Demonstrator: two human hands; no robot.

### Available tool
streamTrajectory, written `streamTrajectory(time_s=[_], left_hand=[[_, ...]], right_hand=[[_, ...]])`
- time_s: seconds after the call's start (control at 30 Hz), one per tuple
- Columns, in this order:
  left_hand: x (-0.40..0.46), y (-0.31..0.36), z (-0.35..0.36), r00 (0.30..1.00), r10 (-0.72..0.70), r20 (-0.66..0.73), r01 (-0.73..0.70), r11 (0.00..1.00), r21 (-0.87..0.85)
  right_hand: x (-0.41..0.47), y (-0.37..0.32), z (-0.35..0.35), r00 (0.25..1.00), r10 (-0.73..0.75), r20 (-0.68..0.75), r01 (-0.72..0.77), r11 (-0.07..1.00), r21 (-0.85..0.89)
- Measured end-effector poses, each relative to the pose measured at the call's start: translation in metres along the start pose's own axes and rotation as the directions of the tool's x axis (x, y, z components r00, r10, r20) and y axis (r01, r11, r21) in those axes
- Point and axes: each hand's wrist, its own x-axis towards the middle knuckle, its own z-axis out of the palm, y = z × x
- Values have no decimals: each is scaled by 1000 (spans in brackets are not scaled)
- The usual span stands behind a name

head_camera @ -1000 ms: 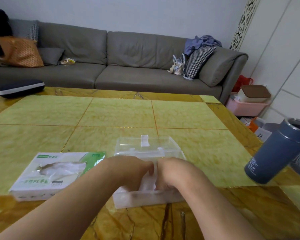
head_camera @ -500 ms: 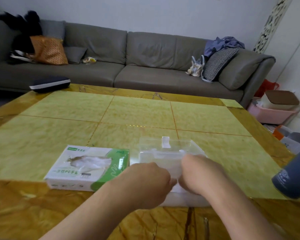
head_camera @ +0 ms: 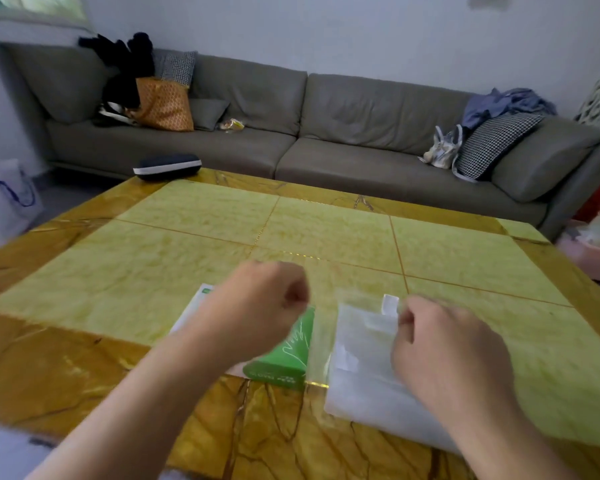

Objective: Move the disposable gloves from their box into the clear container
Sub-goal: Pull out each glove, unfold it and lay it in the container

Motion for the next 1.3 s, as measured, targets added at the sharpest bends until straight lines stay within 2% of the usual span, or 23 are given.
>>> streamTrajectory(time_s=[0.1, 0.2, 0.27, 0.33, 0.47, 0.53, 0.7, 0.83, 1.0, 1.13, 1.2, 1.3], left_hand=[[-8, -42, -19, 966, -247, 70, 234, 959, 159], [-14, -61, -17, 913, -372, 167, 332, 917, 222], [-12, -63, -11, 909, -381, 171, 346, 916, 204], [-10, -62, -5, 915, -373, 152, 339, 918, 208], [-8, -61, 4, 924, -369, 98, 329, 900, 287], [-9, -61, 4, 927, -363, 91, 328, 906, 268], [-6, -61, -5, 946, -320, 53, 317, 947, 54], [-7, -55, -8, 945, -323, 45, 326, 937, -125], [-6, -49, -12, 924, -380, 40, 371, 868, -331], [-6, -39, -13, 934, -356, 42, 318, 770, -552], [-5, -35, -12, 946, -316, 72, 298, 760, -578], [-9, -39, -6, 943, -249, 219, 324, 835, -444]], right_hand=[[-19, -25, 5, 963, -264, -52, 268, 957, 112], [-37, -54, 15, 844, -529, 92, 510, 843, 171], [-43, -73, 24, 751, -613, 246, 588, 790, 173], [-47, -89, 37, 713, -631, 304, 611, 773, 171], [-55, -96, 69, 779, -606, 162, 579, 794, 186], [-57, -97, 75, 795, -597, 111, 570, 797, 201], [-58, -93, 74, 797, -591, 126, 558, 800, 219], [-57, -93, 75, 793, -589, 158, 553, 804, 221], [-58, -91, 75, 777, -597, 198, 559, 800, 219], [-56, -90, 76, 776, -600, 194, 560, 797, 226], [-56, -92, 77, 775, -603, 191, 566, 796, 216], [-56, -93, 73, 775, -591, 225, 548, 805, 226]])
